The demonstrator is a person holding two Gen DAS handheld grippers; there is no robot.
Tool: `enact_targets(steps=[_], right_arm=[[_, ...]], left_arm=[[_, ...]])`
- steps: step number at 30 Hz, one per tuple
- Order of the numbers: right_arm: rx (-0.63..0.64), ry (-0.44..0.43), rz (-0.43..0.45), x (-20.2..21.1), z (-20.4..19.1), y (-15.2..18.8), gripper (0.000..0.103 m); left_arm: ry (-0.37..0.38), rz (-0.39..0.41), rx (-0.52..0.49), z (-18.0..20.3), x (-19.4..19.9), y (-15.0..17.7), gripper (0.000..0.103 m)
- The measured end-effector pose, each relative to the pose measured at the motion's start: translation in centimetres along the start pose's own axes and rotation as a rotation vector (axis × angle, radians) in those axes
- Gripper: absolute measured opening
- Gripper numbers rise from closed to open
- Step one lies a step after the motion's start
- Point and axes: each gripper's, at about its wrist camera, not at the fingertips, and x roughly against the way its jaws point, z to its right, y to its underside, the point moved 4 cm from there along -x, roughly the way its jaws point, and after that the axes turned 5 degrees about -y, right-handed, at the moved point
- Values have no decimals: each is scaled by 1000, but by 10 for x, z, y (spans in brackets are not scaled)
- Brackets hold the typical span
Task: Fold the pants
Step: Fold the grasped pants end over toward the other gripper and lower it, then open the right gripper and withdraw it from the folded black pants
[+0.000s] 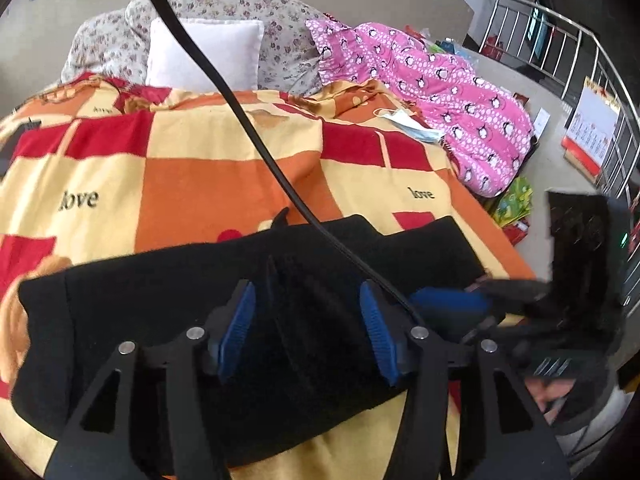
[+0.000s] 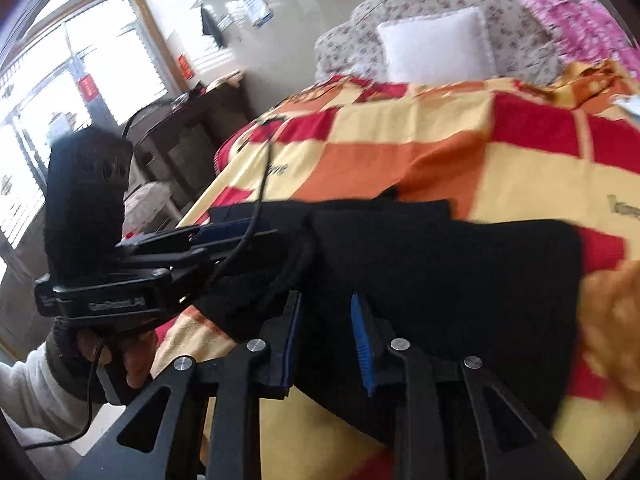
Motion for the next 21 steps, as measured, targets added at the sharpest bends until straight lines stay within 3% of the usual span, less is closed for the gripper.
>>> enact_targets(steps=[10,14,15,18,21], right_arm=[[-105,292,80,63,83,-9,37],[-168,315,125,79,106,-11,38],[-179,333,131,82,112,-12,43],[-175,477,90,85,135,-11,50],[-190,556,17,78,161,-7,53]], left_arm=[[-138,52,-54,-1,4,-9,61],[-173,55,-45,-11,6,-11,62],[-183,56,-43,-13,7,-11,63],[-216,70,-25,-22,11,-14,66],[-255,93,0,-30,15,-17,73]])
